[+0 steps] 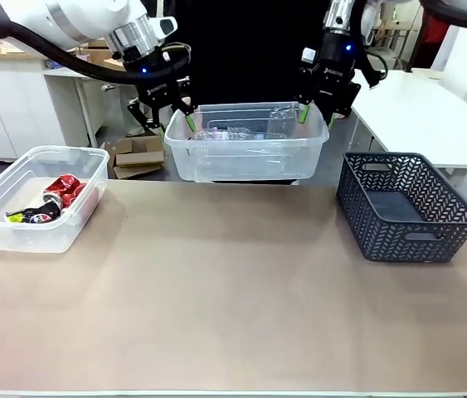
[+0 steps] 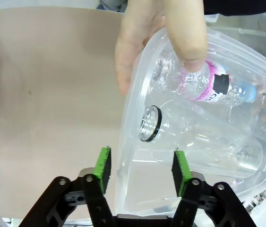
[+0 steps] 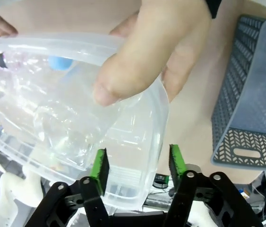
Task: Sort the waste into each basket.
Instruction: Release the Organizing box you were holding.
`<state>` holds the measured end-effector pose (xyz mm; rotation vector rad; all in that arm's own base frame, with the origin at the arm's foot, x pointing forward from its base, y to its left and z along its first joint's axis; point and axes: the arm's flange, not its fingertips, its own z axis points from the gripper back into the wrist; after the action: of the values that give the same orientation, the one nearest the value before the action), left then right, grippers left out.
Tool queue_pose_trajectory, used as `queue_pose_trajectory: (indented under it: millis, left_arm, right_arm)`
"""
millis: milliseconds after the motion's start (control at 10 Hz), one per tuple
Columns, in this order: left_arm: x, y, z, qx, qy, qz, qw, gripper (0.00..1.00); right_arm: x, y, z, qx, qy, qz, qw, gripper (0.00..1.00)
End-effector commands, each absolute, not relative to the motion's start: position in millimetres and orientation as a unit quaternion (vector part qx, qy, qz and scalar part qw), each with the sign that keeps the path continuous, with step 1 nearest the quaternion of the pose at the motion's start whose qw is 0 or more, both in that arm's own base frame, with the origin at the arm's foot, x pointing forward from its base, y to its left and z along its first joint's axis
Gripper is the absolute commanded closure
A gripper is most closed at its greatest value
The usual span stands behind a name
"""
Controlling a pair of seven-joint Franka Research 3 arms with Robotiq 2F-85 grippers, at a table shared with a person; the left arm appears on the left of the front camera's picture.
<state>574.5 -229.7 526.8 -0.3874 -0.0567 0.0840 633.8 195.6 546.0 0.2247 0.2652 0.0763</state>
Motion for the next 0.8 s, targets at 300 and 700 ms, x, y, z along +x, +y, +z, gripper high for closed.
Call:
queue_pose_trajectory:
  millis: [300, 700]
  left_arm:
    - [569, -220, 521, -0.207, -0.041, 0.043, 0.976, 0.00]
    - [576, -227, 523, -0.199, -0.035, 0.048, 0.978, 0.00]
  right_arm:
    - [617, 179, 542, 0.104, 0.105, 0.021, 0.989, 0.00]
    - [629, 183, 547, 0.110, 0.116, 0.022, 0.987, 0.00]
